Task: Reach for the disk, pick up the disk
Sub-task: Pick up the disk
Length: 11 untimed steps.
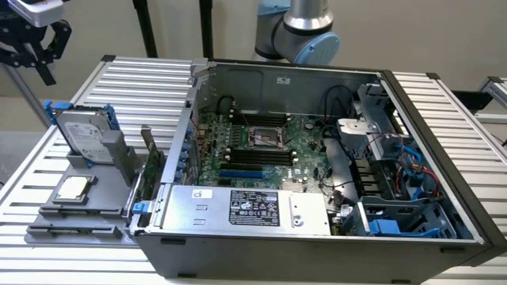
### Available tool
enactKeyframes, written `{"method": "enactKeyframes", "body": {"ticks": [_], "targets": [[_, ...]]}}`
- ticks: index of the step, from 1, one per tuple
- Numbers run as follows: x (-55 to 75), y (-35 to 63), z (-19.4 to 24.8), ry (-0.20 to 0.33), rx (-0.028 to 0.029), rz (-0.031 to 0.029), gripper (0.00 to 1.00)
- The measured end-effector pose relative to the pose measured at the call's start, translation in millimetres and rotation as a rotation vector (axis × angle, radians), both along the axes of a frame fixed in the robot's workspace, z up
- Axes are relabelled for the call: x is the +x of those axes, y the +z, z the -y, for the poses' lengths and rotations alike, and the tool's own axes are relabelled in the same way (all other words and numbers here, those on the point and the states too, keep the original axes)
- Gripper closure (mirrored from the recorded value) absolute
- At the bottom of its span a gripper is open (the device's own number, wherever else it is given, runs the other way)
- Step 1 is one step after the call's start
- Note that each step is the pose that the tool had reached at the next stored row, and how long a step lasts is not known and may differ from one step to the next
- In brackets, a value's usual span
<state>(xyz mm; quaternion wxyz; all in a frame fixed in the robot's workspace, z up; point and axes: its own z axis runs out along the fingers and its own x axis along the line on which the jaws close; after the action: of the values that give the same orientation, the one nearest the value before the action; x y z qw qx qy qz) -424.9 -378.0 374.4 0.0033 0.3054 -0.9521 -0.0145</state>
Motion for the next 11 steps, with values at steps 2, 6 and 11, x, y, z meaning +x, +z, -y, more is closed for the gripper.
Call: {"method": "enactKeyframes", "body": {"ticks": [2,6,11], "targets": [[0.0,-0.2,0.0,0.036,0.0,0.0,0.89],[0.0,-0.6,0.0,0.109,0.0,-0.0001,0.89],[-0.1,-1.3,-0.1,0.2,0.0,0.0,0.89]]}}
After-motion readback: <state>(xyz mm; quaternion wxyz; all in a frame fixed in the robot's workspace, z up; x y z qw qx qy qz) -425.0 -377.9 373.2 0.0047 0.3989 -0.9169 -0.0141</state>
